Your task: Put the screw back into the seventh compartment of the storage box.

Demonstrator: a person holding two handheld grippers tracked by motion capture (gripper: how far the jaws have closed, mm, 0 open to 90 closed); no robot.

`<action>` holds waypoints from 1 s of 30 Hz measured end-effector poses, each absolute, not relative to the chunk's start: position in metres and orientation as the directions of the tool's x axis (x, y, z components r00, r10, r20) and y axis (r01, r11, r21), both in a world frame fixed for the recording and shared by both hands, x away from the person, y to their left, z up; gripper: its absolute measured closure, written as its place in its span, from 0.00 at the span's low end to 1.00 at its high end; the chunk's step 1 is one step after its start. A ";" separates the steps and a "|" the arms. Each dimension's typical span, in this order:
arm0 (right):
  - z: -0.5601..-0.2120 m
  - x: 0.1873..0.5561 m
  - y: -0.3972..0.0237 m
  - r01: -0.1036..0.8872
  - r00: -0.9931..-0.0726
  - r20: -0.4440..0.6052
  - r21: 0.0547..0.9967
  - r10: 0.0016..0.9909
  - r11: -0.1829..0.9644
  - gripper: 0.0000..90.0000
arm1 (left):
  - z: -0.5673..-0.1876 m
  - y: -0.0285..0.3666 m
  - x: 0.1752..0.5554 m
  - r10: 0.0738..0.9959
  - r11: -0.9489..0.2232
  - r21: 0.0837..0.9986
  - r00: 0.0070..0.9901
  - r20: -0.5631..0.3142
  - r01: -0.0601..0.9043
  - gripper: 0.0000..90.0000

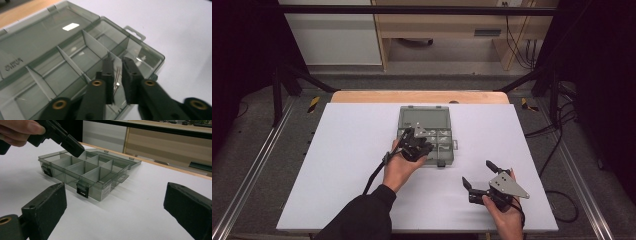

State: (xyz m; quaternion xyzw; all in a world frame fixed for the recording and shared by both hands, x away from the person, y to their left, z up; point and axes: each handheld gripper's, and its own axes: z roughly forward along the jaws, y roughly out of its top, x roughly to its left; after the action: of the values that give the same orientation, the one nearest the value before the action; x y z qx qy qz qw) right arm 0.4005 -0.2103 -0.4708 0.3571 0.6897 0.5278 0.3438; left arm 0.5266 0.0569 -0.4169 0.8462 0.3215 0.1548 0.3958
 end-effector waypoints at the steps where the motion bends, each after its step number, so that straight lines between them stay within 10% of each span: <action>1: -0.471 0.401 -0.210 0.128 -0.509 -0.099 0.974 0.855 0.189 0.05 | -0.416 0.057 0.525 0.660 -0.474 0.777 0.751 0.004 0.413 0.84; 15: -0.471 0.400 -0.210 0.130 -0.506 -0.107 0.972 0.856 0.198 0.05 | -0.413 0.073 0.507 0.664 -0.477 0.790 0.747 0.036 0.385 0.36; 30: -0.471 0.400 -0.210 0.133 -0.497 -0.105 0.972 0.862 0.195 0.05 | -0.421 0.145 0.473 0.675 -0.407 0.864 0.735 0.066 0.296 0.10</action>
State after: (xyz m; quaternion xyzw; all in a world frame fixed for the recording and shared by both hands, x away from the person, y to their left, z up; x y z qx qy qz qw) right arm 0.4001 -0.2098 -0.4708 0.3605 0.6899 0.5219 0.3488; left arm 0.4734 0.1449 -0.4205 0.8127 0.2987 0.2079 0.4551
